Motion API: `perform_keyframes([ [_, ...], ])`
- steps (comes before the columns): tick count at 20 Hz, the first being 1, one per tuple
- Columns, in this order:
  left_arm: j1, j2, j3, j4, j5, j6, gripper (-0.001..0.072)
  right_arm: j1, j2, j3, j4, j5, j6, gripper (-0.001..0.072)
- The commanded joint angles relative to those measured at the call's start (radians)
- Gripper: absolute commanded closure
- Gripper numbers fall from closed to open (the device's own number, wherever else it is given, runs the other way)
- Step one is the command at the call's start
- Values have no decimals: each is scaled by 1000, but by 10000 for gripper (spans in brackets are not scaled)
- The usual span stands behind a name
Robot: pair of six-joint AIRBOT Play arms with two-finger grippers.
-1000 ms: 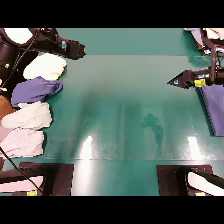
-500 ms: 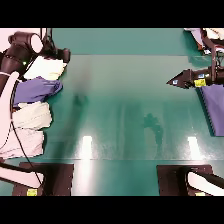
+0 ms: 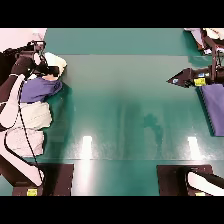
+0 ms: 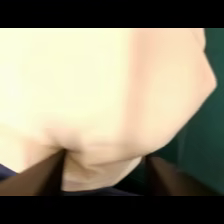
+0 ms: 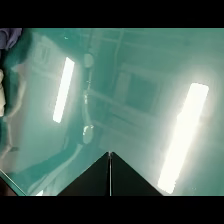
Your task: Fold the shirts.
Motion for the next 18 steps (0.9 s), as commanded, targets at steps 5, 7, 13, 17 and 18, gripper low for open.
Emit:
perform_keyframes([
  [5, 10, -12, 139, 18, -154, -3, 684, 1, 0, 1, 3, -13, 0, 696],
  [7, 9, 35, 226, -2, -212, -3, 685, 1, 0, 11, 3, -11, 0, 697],
  [13, -87, 453, 335, -72, -246, 85, 685, 1, 0, 225, 0, -38, 41, 697],
  [17, -244, 696, 329, -71, -343, 108, 686, 1, 0, 373, -1, -46, 41, 696],
  [18, -291, 717, 323, -71, -372, 98, 686, 1, 0, 405, -1, -45, 41, 696],
])
